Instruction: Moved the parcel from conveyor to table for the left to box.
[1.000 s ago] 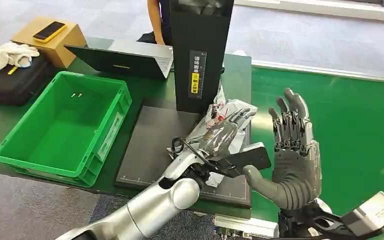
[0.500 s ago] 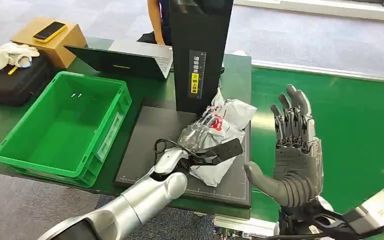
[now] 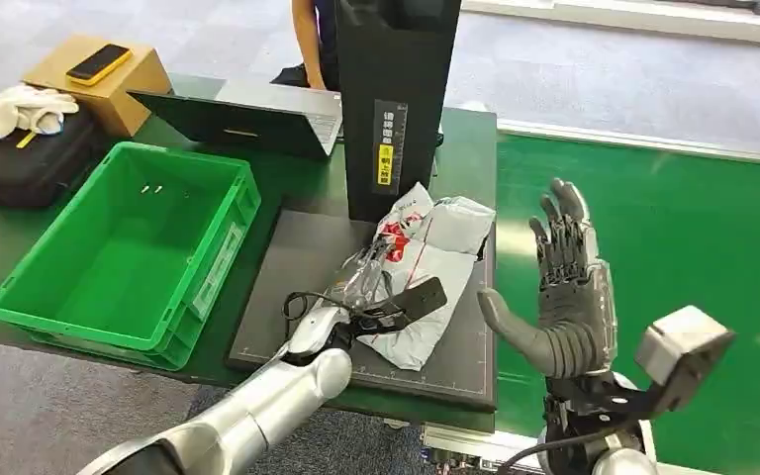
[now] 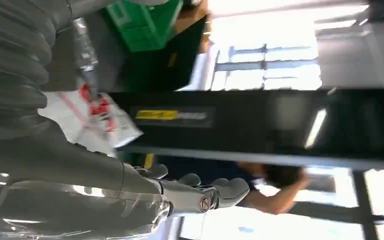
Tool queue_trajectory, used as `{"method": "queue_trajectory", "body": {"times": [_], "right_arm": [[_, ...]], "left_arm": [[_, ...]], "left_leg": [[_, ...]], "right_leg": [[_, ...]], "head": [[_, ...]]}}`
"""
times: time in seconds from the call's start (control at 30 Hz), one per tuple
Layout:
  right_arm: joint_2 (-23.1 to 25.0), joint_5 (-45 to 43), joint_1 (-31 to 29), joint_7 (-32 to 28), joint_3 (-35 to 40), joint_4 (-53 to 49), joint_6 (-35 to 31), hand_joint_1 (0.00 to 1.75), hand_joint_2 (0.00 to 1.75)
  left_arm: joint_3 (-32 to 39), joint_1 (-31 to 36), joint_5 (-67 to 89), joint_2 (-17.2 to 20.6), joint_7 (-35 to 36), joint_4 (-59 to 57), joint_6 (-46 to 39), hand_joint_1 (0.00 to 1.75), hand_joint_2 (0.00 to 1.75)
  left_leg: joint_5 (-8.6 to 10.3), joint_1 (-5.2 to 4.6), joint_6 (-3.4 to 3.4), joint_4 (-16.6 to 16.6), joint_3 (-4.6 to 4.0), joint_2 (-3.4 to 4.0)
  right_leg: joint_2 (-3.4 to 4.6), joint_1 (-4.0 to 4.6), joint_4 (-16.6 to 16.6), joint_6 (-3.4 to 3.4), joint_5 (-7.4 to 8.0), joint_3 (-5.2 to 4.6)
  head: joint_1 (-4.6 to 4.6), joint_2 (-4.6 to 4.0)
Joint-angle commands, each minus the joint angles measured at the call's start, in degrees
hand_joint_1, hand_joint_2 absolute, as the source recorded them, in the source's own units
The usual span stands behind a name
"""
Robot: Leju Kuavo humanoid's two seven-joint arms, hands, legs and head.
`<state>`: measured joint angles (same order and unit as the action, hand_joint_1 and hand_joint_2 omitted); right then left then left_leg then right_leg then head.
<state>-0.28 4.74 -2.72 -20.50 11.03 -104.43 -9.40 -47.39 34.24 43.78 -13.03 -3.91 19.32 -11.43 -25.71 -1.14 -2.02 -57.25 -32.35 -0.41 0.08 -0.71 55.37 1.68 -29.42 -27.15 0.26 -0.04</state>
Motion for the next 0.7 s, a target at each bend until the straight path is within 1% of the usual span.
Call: {"method": "queue_trajectory", "body": {"times": [0.03,0.13,0.17,0.2,0.23,0.27,0.37,0.5,0.53,0.57,0.6,0.7], "right_arm": [[3.90,-5.19,2.27,1.05,-10.38,16.36,1.72,0.00,1.75],[4.51,-5.59,1.38,1.63,-11.65,18.62,2.48,0.00,1.75],[4.59,-5.65,1.23,1.70,-11.89,18.99,2.66,0.00,1.75],[4.59,-5.65,1.23,1.70,-11.89,18.99,2.66,0.00,1.75],[4.57,-5.54,0.94,1.63,-11.95,19.60,3.13,0.00,1.75],[4.72,-5.44,0.89,1.53,-12.18,19.69,3.52,0.00,1.75],[4.99,-4.99,1.05,1.43,-12.30,19.23,4.32,0.00,1.75],[5.43,-4.55,1.22,1.64,-12.58,18.71,4.90,0.00,1.75],[5.61,-4.48,1.32,1.72,-12.90,18.53,4.98,0.00,1.75],[5.65,-4.44,1.48,1.79,-13.05,18.36,5.07,0.00,1.75],[5.60,-4.44,1.59,1.79,-13.10,18.36,5.07,0.00,1.75],[5.47,-4.44,2.38,1.87,-13.60,17.60,5.10,0.00,1.75]], "left_arm": [[4.62,-0.55,0.88,1.32,0.44,-3.21,0.12,0.00,1.75],[5.31,-1.03,0.90,1.40,-0.39,-3.06,-0.02,0.00,1.75],[5.36,-1.12,1.05,1.39,-0.71,-2.99,-0.35,0.00,1.75],[5.36,-1.12,1.05,1.39,-0.71,-2.99,-0.35,0.96,1.75],[5.42,-1.24,1.19,1.31,-1.56,-2.86,-0.22,1.75,1.75],[5.76,-1.29,1.42,1.25,-2.00,-2.81,-0.40,1.75,1.75],[7.28,-1.46,1.31,1.11,-3.47,-2.24,-1.64,1.75,1.75],[9.31,-1.46,0.80,0.82,-5.04,-1.28,-2.64,1.75,1.75],[10.68,-1.53,-0.05,0.55,-6.87,-0.29,-3.38,1.75,1.75],[11.34,-1.56,-0.41,0.42,-7.67,0.19,-3.58,1.75,1.75],[11.33,-1.37,-0.42,0.24,-7.67,0.29,-3.40,1.75,1.75],[13.27,-1.88,-2.10,0.19,-11.13,3.36,-4.67,1.75,1.75]], "left_leg": [[0.05,0.10,0.22,0.21,0.20,0.05],[0.06,0.08,0.28,0.27,0.24,0.19],[0.01,0.07,0.20,0.16,0.21,0.17],[0.02,0.09,0.25,0.21,0.22,0.23],[0.00,0.07,0.16,0.10,0.16,0.14],[0.04,0.08,0.24,0.19,0.20,0.18],[-0.01,0.06,0.14,0.07,0.13,0.14],[0.04,0.08,0.27,0.16,0.13,0.21],[0.02,0.06,0.19,0.09,0.09,0.13],[0.04,0.07,0.26,0.14,0.11,0.17],[0.01,0.07,0.17,0.05,0.06,0.10],[0.01,0.07,0.18,0.05,0.04,0.06]], "right_leg": [[0.02,0.09,-0.25,-0.10,0.08,0.21],[0.15,0.07,-0.25,-0.13,0.11,0.17],[0.15,0.07,-0.17,-0.09,0.07,0.17],[0.20,0.08,-0.20,-0.11,0.10,0.15],[0.11,0.08,-0.11,-0.07,0.04,0.12],[0.15,0.08,-0.17,-0.11,0.08,0.12],[0.12,0.07,-0.07,-0.06,0.04,0.08],[0.17,0.08,-0.12,-0.12,0.08,0.05],[0.10,0.06,-0.06,-0.08,0.04,0.04],[0.13,0.07,-0.10,-0.10,0.07,0.04],[0.08,0.07,-0.05,-0.07,0.03,0.02],[0.04,0.06,-0.04,-0.07,0.01,0.00]], "head": [[0.00,0.00],[0.02,0.02],[0.00,0.00],[0.00,0.02],[0.00,0.00],[0.00,0.00],[0.00,0.02],[0.00,0.00],[0.02,0.02],[0.00,0.00],[0.00,0.00],[0.00,0.00]]}}
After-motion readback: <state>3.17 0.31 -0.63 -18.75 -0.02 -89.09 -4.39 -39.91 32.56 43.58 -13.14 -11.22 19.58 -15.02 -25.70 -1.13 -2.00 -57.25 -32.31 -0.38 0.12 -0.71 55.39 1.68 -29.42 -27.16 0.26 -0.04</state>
